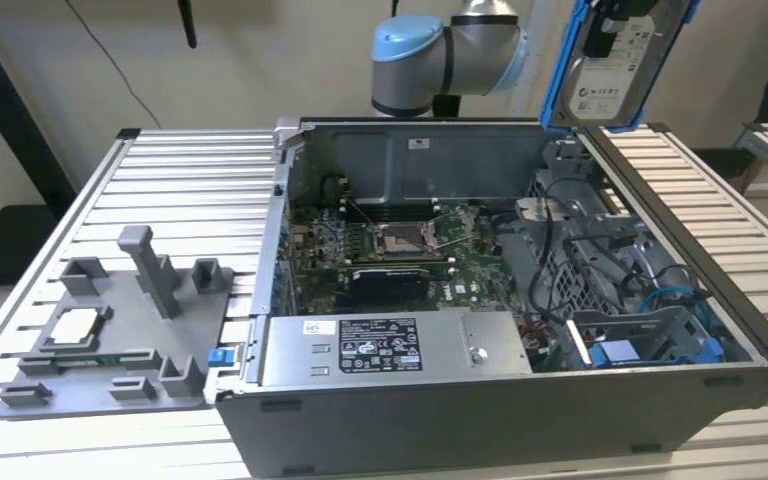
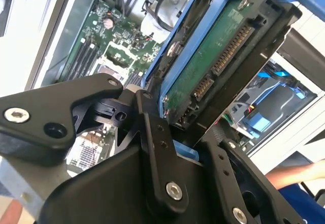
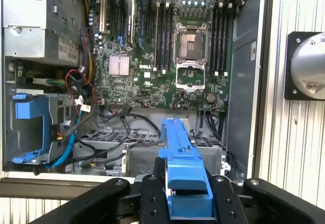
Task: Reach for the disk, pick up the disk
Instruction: 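Pick up the disk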
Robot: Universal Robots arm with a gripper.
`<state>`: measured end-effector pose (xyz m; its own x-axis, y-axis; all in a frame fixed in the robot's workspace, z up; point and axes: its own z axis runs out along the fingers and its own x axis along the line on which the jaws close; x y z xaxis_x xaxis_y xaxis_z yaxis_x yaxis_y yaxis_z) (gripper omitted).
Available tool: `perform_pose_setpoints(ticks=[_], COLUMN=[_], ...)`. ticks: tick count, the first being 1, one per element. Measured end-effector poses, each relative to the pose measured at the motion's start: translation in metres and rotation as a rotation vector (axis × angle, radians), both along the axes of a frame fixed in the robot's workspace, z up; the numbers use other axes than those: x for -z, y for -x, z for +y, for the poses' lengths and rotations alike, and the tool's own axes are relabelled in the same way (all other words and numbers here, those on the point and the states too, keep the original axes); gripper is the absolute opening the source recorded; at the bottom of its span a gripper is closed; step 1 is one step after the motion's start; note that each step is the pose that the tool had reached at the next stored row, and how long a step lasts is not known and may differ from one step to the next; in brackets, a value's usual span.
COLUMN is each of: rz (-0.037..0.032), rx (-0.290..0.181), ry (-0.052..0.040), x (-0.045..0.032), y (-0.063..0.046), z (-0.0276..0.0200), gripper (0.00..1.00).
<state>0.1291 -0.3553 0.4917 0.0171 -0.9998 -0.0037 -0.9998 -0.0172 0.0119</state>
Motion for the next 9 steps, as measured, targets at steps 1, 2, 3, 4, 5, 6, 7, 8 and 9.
perform_pose_setpoints(ticks=[1, 2, 3, 4, 5, 6, 7, 8, 9], rz=[0.0000, 0.0000, 0.0000, 0.0000, 0.0000, 0.0000, 0.0000, 0.0000, 0.0000], rx=[0.000, 0.000, 0.000, 0.000, 0.000, 0.000, 0.000, 0.000, 0.000], ry=[0.0000, 0.0000, 0.0000, 0.0000, 0.0000, 0.0001, 0.0001, 0.0000, 0.0001], x=[0.0000, 0.0000, 0.0000, 0.0000, 0.0000, -0.0001, 0.0000, 0.0000, 0.0000], y=[0.0000, 0.0000, 0.0000, 0.0000, 0.0000, 0.0000, -0.0001, -0.0001, -0.0001], z=[0.0000, 0.0000, 0.0000, -0.0004, -0.0010, -0.0017, -0.0029, -0.0044, -0.0059], gripper=[0.00, 0.00, 0.00, 0.00, 0.00, 0.00, 0.00, 0.00, 0.00])
